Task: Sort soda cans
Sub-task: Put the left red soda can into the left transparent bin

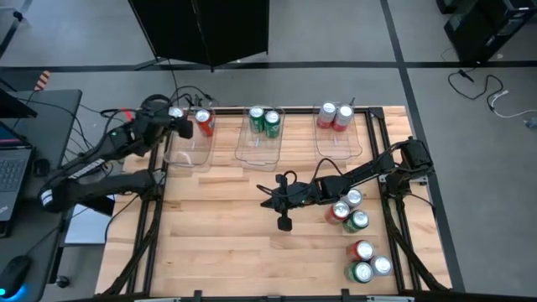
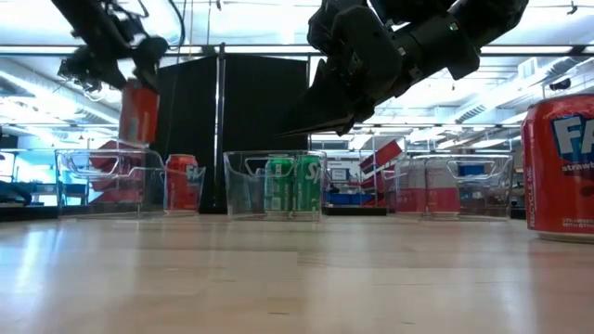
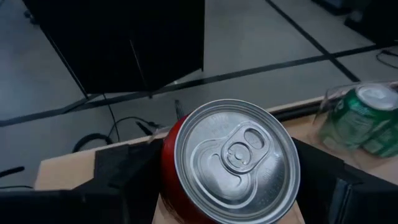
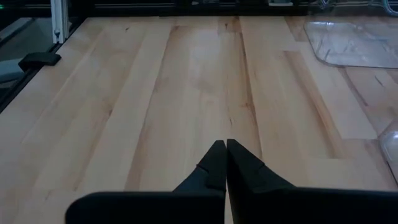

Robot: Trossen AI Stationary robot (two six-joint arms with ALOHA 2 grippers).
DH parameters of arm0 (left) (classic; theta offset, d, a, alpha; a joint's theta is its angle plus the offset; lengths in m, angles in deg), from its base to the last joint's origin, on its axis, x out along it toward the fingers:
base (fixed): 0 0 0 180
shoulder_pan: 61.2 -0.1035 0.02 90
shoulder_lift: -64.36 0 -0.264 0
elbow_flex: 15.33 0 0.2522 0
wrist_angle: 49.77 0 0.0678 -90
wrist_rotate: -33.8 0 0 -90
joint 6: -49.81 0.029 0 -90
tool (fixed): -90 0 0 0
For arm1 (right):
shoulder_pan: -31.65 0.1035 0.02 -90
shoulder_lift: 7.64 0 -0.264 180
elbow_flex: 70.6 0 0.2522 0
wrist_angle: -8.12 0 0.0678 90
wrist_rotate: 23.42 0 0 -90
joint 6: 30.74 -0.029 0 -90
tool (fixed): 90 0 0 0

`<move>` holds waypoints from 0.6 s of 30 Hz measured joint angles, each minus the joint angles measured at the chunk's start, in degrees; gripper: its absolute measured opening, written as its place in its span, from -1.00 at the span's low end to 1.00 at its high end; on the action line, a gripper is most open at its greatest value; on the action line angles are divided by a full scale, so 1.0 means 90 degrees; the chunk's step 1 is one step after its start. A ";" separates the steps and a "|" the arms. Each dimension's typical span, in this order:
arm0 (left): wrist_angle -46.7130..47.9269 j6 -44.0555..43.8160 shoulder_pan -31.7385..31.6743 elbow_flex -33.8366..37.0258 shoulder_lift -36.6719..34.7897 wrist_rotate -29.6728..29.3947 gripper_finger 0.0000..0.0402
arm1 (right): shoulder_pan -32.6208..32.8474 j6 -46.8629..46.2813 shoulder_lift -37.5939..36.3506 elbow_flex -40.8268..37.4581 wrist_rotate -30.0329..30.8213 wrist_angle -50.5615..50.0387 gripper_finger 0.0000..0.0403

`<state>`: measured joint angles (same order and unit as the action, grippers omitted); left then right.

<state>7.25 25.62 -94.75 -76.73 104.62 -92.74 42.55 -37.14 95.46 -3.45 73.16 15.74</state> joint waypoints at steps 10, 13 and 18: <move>-0.2128 0.0692 -0.1685 0.1292 0.0420 0.1275 0.42 | 0.0000 -0.0002 0.0001 0.0000 -0.0001 -0.0002 -1.00; -0.2266 0.0797 -0.1644 0.1335 0.0438 0.1113 0.42 | 0.0000 -0.0002 0.0001 -0.0002 -0.0001 0.0000 -1.00; -0.2361 0.0598 -0.1563 0.1379 0.0545 0.1370 0.42 | 0.0000 -0.0002 0.0000 -0.0002 -0.0001 0.0056 -1.00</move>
<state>-14.00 31.00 -108.82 -64.32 109.52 -80.41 42.55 -37.16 95.46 -3.48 73.15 16.25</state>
